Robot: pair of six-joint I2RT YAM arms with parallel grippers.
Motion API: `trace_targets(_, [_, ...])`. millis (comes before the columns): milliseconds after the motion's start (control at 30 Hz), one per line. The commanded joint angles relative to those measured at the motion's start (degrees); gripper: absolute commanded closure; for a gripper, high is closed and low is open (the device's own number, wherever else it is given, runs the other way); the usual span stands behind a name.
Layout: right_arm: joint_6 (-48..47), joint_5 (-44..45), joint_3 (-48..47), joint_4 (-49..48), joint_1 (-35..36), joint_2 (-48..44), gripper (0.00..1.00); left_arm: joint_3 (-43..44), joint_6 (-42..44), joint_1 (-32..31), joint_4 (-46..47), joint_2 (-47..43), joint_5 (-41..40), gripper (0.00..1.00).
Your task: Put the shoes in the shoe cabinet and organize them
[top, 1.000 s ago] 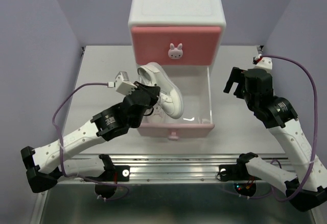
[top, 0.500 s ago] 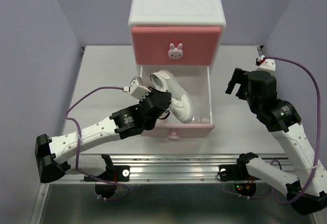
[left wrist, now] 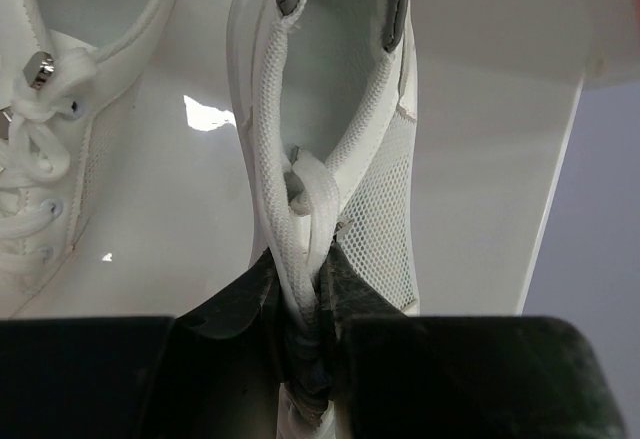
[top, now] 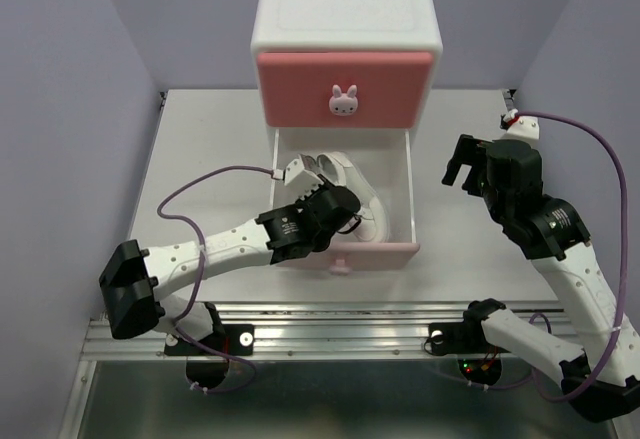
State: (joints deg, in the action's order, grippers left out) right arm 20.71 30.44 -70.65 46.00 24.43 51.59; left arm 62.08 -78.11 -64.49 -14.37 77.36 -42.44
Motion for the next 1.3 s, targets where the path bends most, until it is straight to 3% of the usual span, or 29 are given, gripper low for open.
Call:
trace_targets(0, [-0.93,0.94,0.25,-2.05,-0.26,-0.97,0.0,5.59,7.07,-0.38,5.41,0.59,-0.99,1.0])
trace_targets(167, [-1.28,1.03,0.51,-2.05,-0.26,-0.79,0.0,5.5,19.03,-0.2,6.37,1.83,1.74,1.0])
trace_targets(367, [-0.85,0.59,0.78,-2.32,-0.26,-0.62,0.0,4.98,26.07,1.12,7.69,3.67,5.87,1.0])
trace_targets(1267, [1.0,1.82,1.83,-3.02,-0.26,-1.23,0.0,5.85,37.24,6.83,4.26,8.68,8.95,1.0])
